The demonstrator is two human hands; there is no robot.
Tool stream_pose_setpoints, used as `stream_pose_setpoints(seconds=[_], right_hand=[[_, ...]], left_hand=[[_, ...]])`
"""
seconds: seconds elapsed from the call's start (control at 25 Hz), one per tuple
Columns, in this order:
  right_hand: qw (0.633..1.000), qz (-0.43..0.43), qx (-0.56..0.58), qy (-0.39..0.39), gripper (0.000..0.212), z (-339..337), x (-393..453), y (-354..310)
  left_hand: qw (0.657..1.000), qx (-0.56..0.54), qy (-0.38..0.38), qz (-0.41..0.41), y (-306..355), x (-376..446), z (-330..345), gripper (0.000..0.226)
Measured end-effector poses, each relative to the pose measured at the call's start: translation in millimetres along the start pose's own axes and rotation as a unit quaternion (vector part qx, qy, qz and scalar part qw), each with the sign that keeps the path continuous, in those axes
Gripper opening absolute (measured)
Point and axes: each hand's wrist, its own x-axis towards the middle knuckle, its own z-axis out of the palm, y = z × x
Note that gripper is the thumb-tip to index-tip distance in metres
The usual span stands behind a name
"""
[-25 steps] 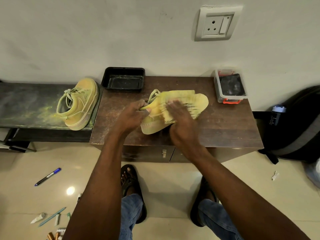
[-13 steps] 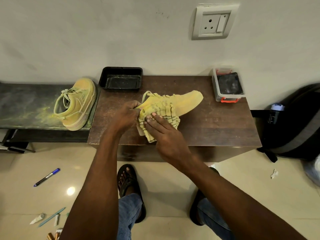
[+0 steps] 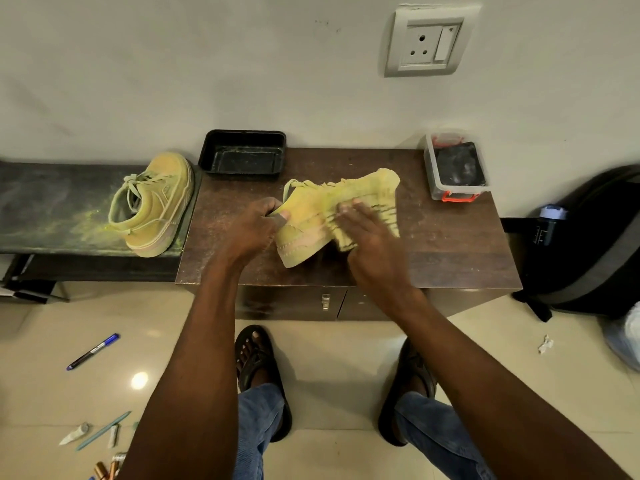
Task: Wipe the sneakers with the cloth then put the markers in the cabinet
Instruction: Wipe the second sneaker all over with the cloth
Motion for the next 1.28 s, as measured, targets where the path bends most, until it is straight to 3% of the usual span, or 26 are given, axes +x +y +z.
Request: stream_pose_setpoints(seconds=[0.08, 0.12, 0.24, 0.28, 0.32, 0.44, 0.48, 0.52, 0.64, 0.68, 0.8, 0.84, 0.88, 1.0, 1.04, 1.08, 1.2, 1.28], right_hand=[[0.991, 0.118, 0.024, 0.06, 0.065, -7.4, 0.7, 10.4], [0.992, 0.106, 0.031, 0.054, 0.065, -6.7, -0.2, -0.2], [0.99, -0.123, 0.011, -0.063, 0.058, 5.2, -16.7, -38.8], [0.985, -0.157, 0.004, -0.077, 0.057, 3.4, -16.5, -35.9], [0.989, -0.137, 0.001, -0.062, 0.057, 0.9, -13.2, -23.9], [0.993, 0.1, 0.033, 0.056, 0.063, -6.0, -5.6, 11.6], [0.989, 0.122, 0.045, 0.063, 0.064, -5.1, -5.6, 7.4], [0.994, 0.09, 0.048, 0.045, 0.063, -2.0, -5.7, -5.6], [0.989, -0.139, 0.02, -0.05, 0.056, 6.9, -13.9, -32.6], [0.989, -0.137, 0.019, -0.048, 0.056, 3.7, -9.1, -23.9], [0.991, 0.109, 0.044, 0.059, 0.063, -8.1, 3.6, 14.8], [0.987, 0.132, 0.057, 0.069, 0.064, -8.7, 2.9, 14.8], [0.992, 0.1, 0.061, 0.054, 0.064, -7.0, 2.0, 4.5], [0.99, -0.129, 0.033, -0.052, 0.055, 6.7, -11.5, -33.7], [0.987, -0.15, 0.025, -0.054, 0.054, 5.9, -8.9, -29.6], [0.993, -0.115, 0.022, -0.032, 0.055, 4.6, -4.0, -17.8], [0.988, 0.12, 0.058, 0.077, 0.064, -3.2, 4.2, 18.9], [0.991, 0.1, 0.061, 0.063, 0.063, 0.6, 1.7, 1.2]], left_hand=[[1.0, 0.007, -0.004, 0.006, 3.1, -1.2, 1.8, 0.015], [1.0, 0.01, -0.003, 0.006, 4.7, -1.6, 2.5, 0.014], [1.0, 0.0, 0.004, 0.009, 6.1, -2.5, 3.3, 0.013], [1.0, 0.0, 0.004, 0.008, 6.7, -3.6, 3.6, 0.013], [1.0, 0.004, 0.004, 0.003, 6.9, -4.2, 4.3, 0.014], [1.0, 0.024, 0.004, 0.0, 6.1, -4.6, 5.2, 0.015], [1.0, 0.023, 0.001, 0.002, 5.4, -3.6, 5.0, 0.016], [1.0, 0.02, 0.0, 0.003, 5.2, -2.8, 4.5, 0.017], [1.0, 0.004, 0.003, 0.008, 3.2, -0.2, 2.1, 0.015], [1.0, 0.002, -0.001, 0.009, 2.9, 0.3, 2.0, 0.014], [1.0, 0.005, -0.005, 0.005, 3.4, 0.4, 2.5, 0.014], [1.0, 0.009, -0.006, 0.003, 3.5, 1.1, 2.9, 0.014], [1.0, 0.012, -0.007, 0.003, 3.6, 2.2, 3.1, 0.014], [1.0, 0.007, -0.004, 0.01, 2.8, 2.8, 1.9, 0.013], [1.0, 0.008, -0.001, 0.01, 2.2, 2.4, 1.8, 0.014], [1.0, 0.012, 0.0, 0.008, 2.6, 1.5, 2.0, 0.014], [1.0, 0.015, -0.016, 0.011, 5.4, -0.3, 4.3, 0.015], [0.999, 0.01, -0.026, 0.018, 7.1, -1.1, 5.6, 0.016]])
